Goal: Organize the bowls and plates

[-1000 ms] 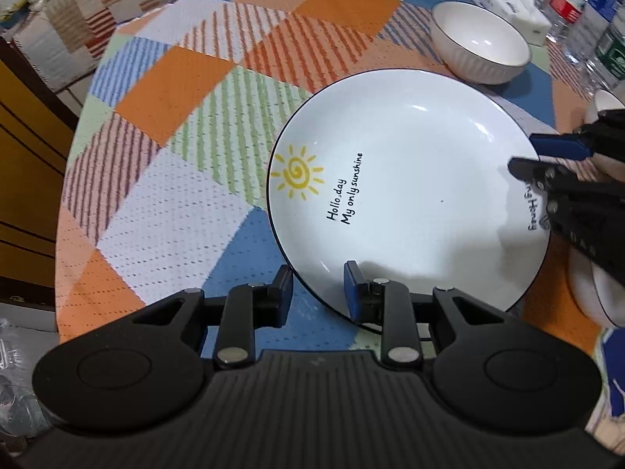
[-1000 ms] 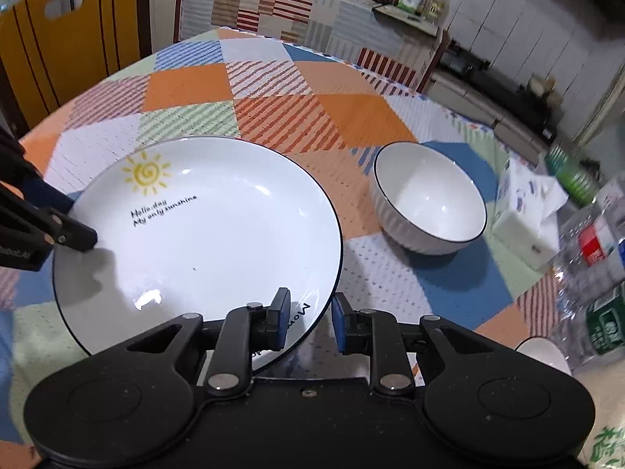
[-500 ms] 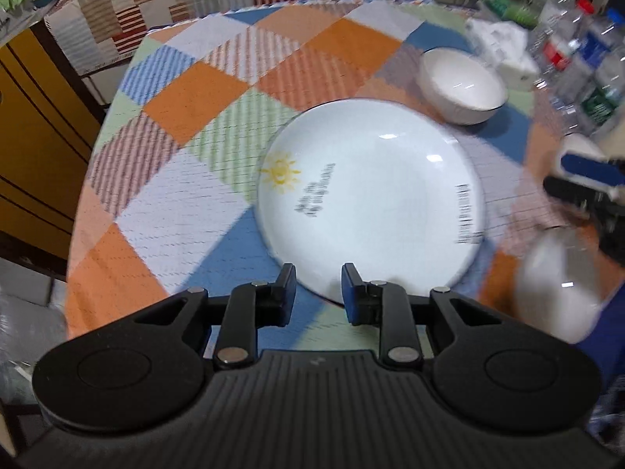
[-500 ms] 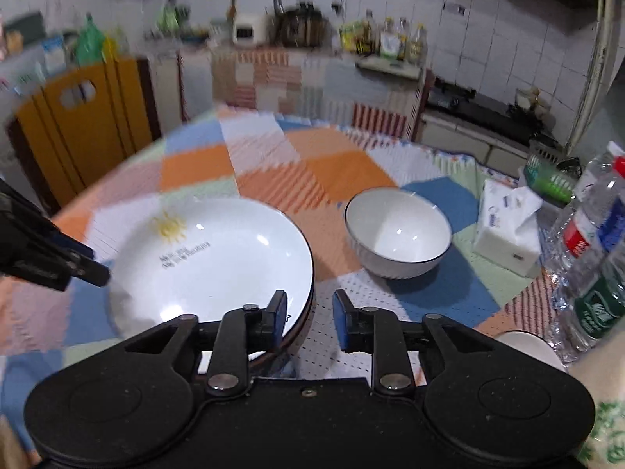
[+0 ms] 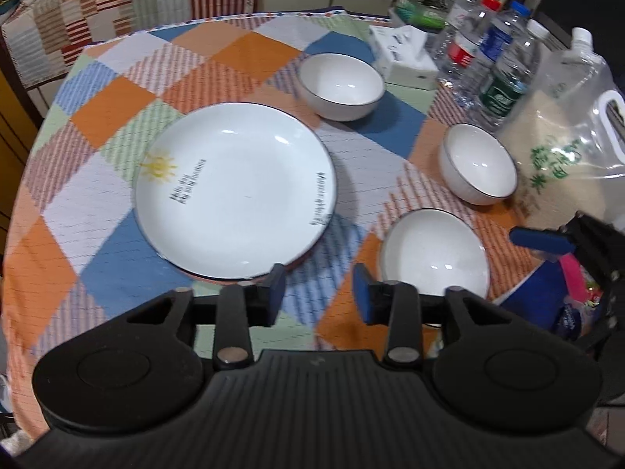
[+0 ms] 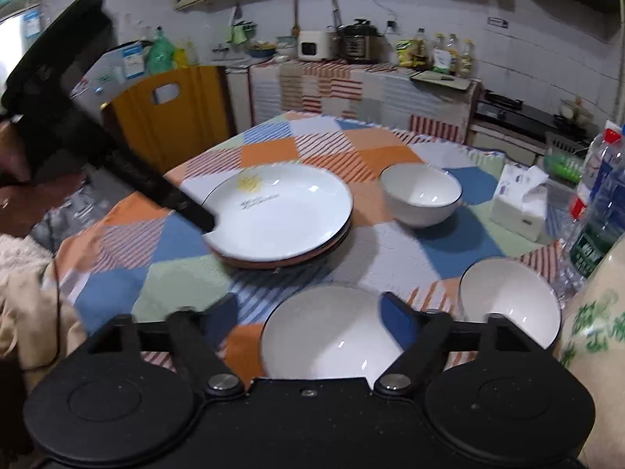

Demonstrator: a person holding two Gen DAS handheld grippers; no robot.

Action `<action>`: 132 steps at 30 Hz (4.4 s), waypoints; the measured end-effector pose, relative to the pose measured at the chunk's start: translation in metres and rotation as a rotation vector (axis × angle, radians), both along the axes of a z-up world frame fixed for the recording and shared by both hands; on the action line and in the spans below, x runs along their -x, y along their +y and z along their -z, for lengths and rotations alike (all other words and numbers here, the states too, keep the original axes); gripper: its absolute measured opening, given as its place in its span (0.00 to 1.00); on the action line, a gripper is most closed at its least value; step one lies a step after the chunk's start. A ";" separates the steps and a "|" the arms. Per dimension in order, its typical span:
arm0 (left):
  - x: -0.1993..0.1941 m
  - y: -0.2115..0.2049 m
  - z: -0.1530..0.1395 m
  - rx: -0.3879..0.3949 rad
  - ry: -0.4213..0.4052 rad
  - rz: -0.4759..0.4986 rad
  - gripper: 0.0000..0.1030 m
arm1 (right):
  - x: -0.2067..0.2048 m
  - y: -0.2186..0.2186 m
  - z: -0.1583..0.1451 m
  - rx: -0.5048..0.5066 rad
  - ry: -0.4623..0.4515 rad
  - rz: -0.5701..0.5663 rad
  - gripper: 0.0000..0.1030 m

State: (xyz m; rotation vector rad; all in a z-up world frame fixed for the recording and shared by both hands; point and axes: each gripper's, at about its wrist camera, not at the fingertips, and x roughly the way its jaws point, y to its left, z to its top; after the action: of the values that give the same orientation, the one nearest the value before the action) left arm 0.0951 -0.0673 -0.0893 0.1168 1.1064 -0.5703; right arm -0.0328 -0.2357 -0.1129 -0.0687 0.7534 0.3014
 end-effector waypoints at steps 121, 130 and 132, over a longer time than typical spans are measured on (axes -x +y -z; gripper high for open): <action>-0.045 -0.177 0.015 -0.005 -0.101 0.287 0.52 | -0.029 -0.052 0.060 -0.060 -0.030 0.719 0.90; -0.073 -0.227 0.049 0.023 -0.093 0.322 0.44 | -0.037 -0.078 0.091 -0.114 -0.031 0.869 0.90; -0.076 -0.236 0.061 -0.017 -0.067 0.310 0.34 | -0.036 -0.080 0.096 -0.100 -0.044 0.880 0.90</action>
State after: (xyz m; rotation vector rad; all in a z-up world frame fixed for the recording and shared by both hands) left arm 0.1712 -0.3035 -0.1508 0.3238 1.0350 -0.8273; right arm 0.0035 -0.3154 -0.2085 0.3460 0.6583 -0.4998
